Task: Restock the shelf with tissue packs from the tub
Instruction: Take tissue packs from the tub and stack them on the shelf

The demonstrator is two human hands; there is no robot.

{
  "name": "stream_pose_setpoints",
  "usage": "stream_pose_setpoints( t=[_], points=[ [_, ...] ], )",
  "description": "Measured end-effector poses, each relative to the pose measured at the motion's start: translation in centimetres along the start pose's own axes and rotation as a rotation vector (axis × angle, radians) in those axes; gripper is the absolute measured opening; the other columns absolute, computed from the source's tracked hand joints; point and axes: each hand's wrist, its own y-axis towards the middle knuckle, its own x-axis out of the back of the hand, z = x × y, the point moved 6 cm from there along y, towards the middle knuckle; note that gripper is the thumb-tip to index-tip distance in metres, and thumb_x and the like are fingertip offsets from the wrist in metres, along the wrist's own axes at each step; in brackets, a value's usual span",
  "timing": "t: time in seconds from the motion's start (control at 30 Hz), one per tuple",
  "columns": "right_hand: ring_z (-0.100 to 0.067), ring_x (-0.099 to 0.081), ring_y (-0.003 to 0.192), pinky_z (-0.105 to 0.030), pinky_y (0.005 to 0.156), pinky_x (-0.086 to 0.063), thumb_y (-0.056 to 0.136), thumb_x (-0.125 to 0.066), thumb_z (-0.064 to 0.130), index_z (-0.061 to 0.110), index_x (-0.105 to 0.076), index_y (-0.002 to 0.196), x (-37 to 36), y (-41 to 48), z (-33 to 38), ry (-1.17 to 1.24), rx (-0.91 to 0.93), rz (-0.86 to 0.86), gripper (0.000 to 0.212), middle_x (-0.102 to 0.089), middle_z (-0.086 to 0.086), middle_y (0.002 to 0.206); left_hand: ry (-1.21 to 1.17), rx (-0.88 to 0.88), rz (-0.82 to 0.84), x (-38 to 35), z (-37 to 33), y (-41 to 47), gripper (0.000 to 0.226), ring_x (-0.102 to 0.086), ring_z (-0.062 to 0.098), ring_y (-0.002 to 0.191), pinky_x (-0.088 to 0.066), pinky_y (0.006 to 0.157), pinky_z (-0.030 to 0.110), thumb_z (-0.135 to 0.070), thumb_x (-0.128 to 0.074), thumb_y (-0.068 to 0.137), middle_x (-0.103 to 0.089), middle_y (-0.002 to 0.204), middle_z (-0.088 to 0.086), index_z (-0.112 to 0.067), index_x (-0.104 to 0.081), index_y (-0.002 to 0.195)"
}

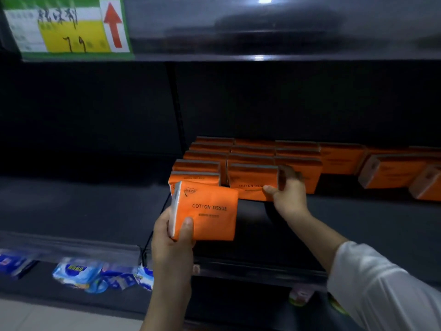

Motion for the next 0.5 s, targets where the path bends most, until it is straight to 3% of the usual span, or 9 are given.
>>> stream_pose_setpoints(
  t=[0.13, 0.4, 0.5],
  points=[
    [-0.03, -0.045, 0.122, -0.032, 0.099, -0.039, 0.081, -0.071, 0.013, 0.019, -0.045, 0.135, -0.4, 0.6, -0.4, -0.056, -0.008, -0.042, 0.06, -0.04, -0.011, 0.136, -0.006, 0.007, 0.046, -0.9, 0.1, 0.0, 0.024, -0.064, 0.01, 0.095, -0.049, 0.076, 0.028, -0.017, -0.053, 0.092, -0.067, 0.101, -0.007, -0.033, -0.056, 0.11],
    [-0.029, -0.059, 0.105, -0.035, 0.09, -0.051, 0.076, -0.076, 0.022, 0.018, -0.053, 0.125, -1.7, 2.0, -2.0, -0.04, -0.059, -0.049, 0.055, -0.059, -0.01, 0.118, 0.001, 0.015, 0.079, -1.3, 1.1, 0.2, 0.023, -0.064, 0.016, 0.1, -0.052, 0.083, 0.037, -0.018, -0.058, 0.091, -0.066, 0.108, -0.002, -0.033, -0.059, 0.108],
    [-0.025, -0.062, 0.091, -0.028, 0.078, -0.05, 0.075, -0.077, 0.029, 0.013, -0.056, 0.118, -1.0, 1.6, -2.3, -0.078, -0.074, -0.065, 0.05, -0.062, -0.012, 0.107, 0.005, 0.027, 0.076, -1.4, 1.5, 0.3, 0.024, -0.063, 0.017, 0.102, -0.051, 0.09, 0.042, -0.018, -0.057, 0.091, -0.066, 0.109, -0.002, -0.031, -0.059, 0.11]
  ],
)
